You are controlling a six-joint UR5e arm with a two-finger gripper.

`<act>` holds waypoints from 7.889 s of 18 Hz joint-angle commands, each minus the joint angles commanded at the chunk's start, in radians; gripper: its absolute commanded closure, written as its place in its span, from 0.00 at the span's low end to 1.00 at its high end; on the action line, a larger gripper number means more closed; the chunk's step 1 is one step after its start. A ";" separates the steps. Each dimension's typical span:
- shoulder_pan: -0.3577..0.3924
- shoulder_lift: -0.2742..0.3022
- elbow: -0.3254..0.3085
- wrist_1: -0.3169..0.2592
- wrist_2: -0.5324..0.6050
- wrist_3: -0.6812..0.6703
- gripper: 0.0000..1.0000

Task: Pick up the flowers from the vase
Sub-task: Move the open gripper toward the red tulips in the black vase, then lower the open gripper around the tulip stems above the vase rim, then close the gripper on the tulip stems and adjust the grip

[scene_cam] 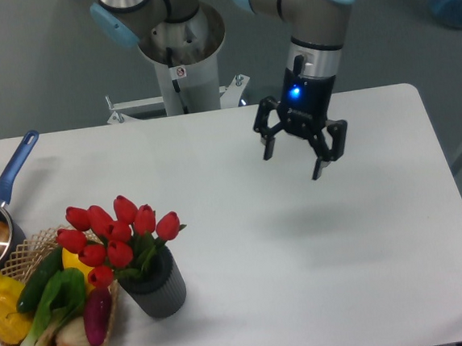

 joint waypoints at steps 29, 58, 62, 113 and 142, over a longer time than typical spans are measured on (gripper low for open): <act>-0.160 -0.170 0.006 0.011 -0.384 0.006 0.00; -0.272 -0.278 0.101 0.069 -0.385 0.005 0.00; -0.288 -0.284 0.109 0.069 -0.385 0.003 0.00; -0.258 -0.307 0.086 0.074 -0.562 0.009 0.48; -0.236 -0.293 0.048 0.074 -0.663 0.009 0.66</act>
